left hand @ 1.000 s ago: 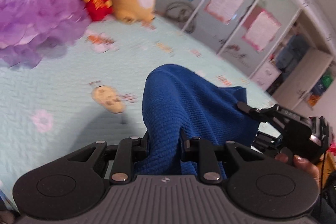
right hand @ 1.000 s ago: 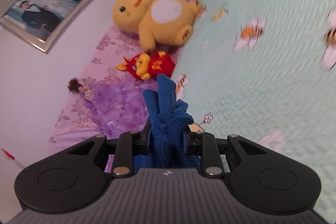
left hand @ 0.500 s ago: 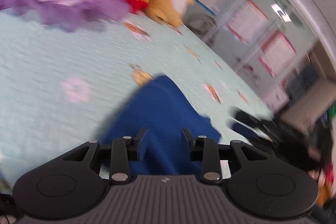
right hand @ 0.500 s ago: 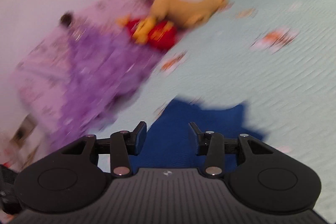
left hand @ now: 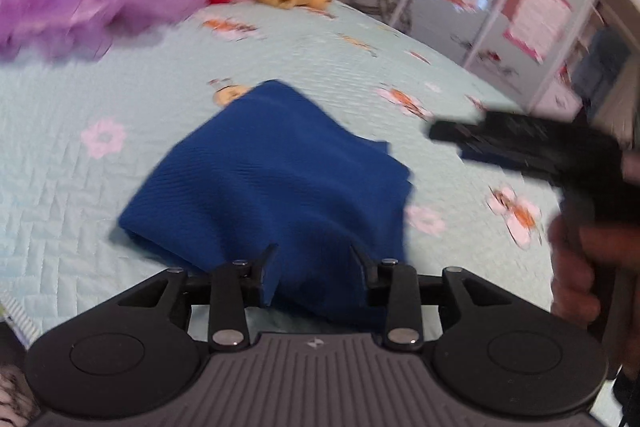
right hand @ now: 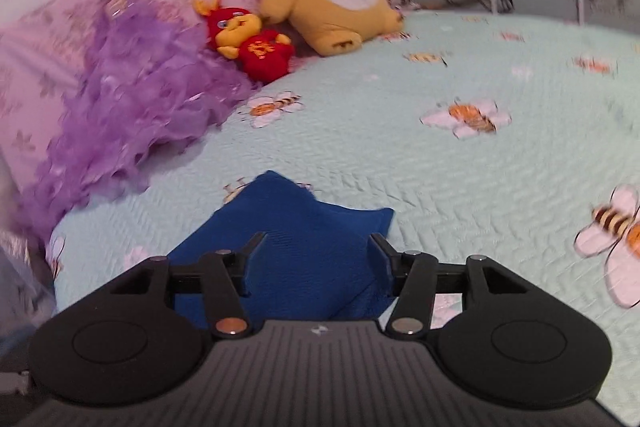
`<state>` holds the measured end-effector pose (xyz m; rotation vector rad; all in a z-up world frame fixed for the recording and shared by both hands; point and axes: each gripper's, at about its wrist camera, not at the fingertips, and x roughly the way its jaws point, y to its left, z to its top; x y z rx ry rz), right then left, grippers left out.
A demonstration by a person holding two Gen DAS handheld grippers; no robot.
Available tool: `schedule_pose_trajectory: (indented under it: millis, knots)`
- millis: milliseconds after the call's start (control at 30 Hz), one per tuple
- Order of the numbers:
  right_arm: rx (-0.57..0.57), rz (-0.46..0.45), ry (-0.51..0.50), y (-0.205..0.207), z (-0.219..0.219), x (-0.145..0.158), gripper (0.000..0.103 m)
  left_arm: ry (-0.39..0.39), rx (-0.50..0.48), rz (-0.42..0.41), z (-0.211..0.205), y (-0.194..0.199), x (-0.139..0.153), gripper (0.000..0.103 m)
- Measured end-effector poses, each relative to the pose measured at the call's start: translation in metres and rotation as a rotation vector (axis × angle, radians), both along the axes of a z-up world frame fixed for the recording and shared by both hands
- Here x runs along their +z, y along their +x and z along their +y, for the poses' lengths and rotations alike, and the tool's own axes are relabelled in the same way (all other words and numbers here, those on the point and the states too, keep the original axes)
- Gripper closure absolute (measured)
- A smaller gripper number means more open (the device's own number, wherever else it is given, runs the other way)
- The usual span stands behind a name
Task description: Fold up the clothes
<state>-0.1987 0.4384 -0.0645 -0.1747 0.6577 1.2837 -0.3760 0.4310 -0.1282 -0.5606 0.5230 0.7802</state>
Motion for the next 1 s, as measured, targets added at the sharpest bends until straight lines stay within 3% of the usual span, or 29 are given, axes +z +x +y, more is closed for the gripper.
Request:
schedule_pose_trajectory:
  millis: [67, 133, 433, 633, 767, 1000]
  knots:
    - [-0.003, -0.086, -0.029, -0.015, -0.007, 0.015, 0.032, 0.046, -0.007, 0.039, -0.017, 0.003, 0.012, 0.053]
    - [-0.006, -0.172, -0.058, -0.031, -0.014, 0.029, 0.028, 0.083, 0.015, 0.062, -0.026, 0.0, 0.025, 0.049]
    - [0.054, -0.217, 0.004, -0.068, -0.075, 0.082, 0.027, 0.217, 0.095, 0.074, -0.066, -0.022, 0.093, 0.041]
    - [0.084, -0.271, 0.068, -0.089, -0.109, 0.118, 0.027, 0.275, 0.097, 0.071, -0.09, -0.03, 0.118, 0.038]
    - [0.085, -0.317, 0.102, -0.104, -0.123, 0.131, 0.019, 0.313, 0.098, 0.069, -0.106, -0.035, 0.134, 0.037]
    - [0.093, -0.303, 0.126, -0.113, -0.14, 0.144, 0.019, 0.337, 0.094, 0.058, -0.117, -0.039, 0.145, 0.036]
